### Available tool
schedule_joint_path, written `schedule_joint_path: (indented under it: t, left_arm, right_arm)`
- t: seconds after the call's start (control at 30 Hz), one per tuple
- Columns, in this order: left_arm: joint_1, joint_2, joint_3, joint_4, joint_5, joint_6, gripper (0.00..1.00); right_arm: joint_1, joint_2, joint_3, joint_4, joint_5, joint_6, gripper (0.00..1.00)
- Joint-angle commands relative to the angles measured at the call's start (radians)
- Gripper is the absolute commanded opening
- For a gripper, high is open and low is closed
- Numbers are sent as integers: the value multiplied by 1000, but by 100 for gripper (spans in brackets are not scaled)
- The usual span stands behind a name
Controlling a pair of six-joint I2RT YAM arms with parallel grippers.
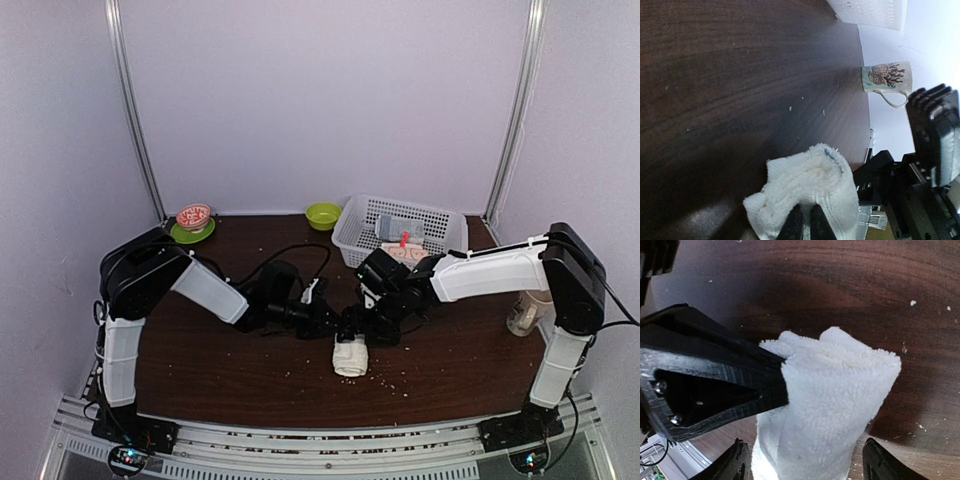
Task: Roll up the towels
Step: Roll the towel at the center of the board, then pick up the towel from the center of the board.
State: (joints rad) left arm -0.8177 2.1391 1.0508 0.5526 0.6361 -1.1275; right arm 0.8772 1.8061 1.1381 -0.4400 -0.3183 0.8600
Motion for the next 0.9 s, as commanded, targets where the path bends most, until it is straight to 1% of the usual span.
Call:
schedule_joint_path:
  t: [0.0, 0.17, 0.4, 0.47, 0.63, 0.73, 0.77, 0.87]
  left_arm:
    - [8, 21, -39, -138, -53, 28, 8]
    - [8, 20, -37, -138, -53, 30, 8]
    - [7, 2, -36, -170, -70, 61, 8]
    - [7, -13, -42, -181, -81, 71, 8]
    - [7, -54, -64, -204, -97, 92, 8]
    - [8, -97, -66, -253, -107, 117, 11]
    - [11, -116, -66, -274, -114, 127, 13]
    - [20, -173, -42, -369, -152, 175, 19]
  right_arm:
    - [16, 37, -3, 15, -19, 25, 76]
    - [28, 53, -19, -27, -4, -1, 72]
    - [57, 162, 59, -102, 21, -39, 57]
    - [66, 188, 70, -112, 23, -40, 49]
    - [70, 185, 83, -124, 46, -41, 19]
    - [68, 157, 86, -140, 82, -49, 2]
    - [67, 142, 87, -149, 99, -55, 0]
    - [65, 55, 91, -196, 173, -93, 0]
